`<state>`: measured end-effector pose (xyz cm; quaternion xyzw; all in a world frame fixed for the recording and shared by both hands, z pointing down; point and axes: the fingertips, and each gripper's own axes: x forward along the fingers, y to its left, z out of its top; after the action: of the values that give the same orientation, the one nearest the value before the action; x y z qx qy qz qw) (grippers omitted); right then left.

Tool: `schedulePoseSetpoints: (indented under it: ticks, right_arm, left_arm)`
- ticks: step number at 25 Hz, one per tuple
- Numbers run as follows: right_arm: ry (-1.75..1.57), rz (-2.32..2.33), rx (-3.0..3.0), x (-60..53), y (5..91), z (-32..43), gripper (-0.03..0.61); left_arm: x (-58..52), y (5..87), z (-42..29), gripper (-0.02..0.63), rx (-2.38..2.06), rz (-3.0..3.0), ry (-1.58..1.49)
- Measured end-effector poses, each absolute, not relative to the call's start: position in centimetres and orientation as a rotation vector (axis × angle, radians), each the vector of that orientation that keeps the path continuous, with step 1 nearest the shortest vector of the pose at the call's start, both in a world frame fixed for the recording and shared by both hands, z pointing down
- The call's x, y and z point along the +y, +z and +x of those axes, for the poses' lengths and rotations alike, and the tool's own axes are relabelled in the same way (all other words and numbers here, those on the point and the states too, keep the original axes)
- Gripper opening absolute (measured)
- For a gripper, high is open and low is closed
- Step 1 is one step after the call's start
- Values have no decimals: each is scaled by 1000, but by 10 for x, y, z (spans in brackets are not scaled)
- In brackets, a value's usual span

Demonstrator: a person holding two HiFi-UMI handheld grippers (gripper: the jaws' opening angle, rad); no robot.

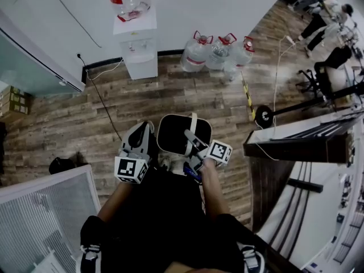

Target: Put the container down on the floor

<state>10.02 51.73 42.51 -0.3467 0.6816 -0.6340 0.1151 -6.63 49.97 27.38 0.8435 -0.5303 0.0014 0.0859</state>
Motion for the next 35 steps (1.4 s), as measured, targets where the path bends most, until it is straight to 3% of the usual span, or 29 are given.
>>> schedulePoseSetpoints:
  ticks: [24,35]
  right_arm:
    - [-1729,-899,2041,267,418,89,98]
    - [-1691,-953,2107,147,453,75,98]
  left_arm:
    - [209,289,-79,28,-1403,2530,45]
    - [121,282,-90,28,-1383,2560,3]
